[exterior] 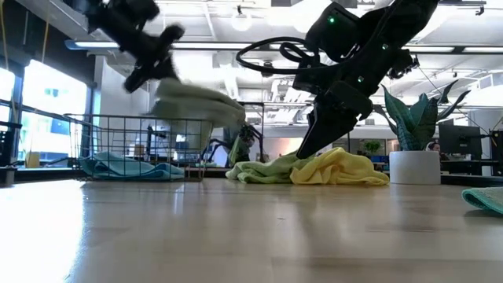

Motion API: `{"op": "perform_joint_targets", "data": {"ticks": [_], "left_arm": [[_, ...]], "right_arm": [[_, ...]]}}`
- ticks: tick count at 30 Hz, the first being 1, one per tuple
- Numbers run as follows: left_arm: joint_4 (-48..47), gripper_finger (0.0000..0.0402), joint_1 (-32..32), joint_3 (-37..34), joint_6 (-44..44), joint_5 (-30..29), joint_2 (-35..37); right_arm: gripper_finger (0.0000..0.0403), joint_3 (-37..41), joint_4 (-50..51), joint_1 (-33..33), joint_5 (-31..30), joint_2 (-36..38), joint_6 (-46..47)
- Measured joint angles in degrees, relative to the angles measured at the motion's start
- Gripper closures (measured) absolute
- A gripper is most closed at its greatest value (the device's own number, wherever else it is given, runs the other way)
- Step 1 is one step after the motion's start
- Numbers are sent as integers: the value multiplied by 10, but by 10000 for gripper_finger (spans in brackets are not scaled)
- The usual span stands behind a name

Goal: Fold microfiber towels
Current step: Put the folded green towel into the wire basket

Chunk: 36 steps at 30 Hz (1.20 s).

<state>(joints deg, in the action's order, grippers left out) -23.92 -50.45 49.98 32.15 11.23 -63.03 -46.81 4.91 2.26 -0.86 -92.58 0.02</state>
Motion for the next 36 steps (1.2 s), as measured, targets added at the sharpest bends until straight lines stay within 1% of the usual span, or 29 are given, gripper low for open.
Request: {"op": "perform_joint_targets", "data": {"ticks": [3,6,10,13,16,21,25,30,36], "left_arm": [[-81,401,-44,0,-62,-15,-12],[-134,401,-78,0,-123,-54,-29],[-170,401,-101,0,-181,-81,-62],[-177,401,-103,0,-199,-91,-92],[-180,401,-103,0,-199,-110,-116],[-204,401,-96,0,-209,-118,-135],[-236,401,-83,0,-185,-134,-136],[-273,400,-68,0,-127,-156,-130],[-296,386,-51,0,-73,-166,-130]], "right_arm": [[229,0,0,0,0,0,0],[229,0,0,0,0,0,0],[229,0,0,0,0,0,0],[229,0,0,0,0,0,0],[229,0,0,0,0,0,0],[229,0,0,0,0,0,0],[229,0,0,0,0,0,0],[229,0,0,0,0,0,0],[229,0,0,0,0,0,0]]}}
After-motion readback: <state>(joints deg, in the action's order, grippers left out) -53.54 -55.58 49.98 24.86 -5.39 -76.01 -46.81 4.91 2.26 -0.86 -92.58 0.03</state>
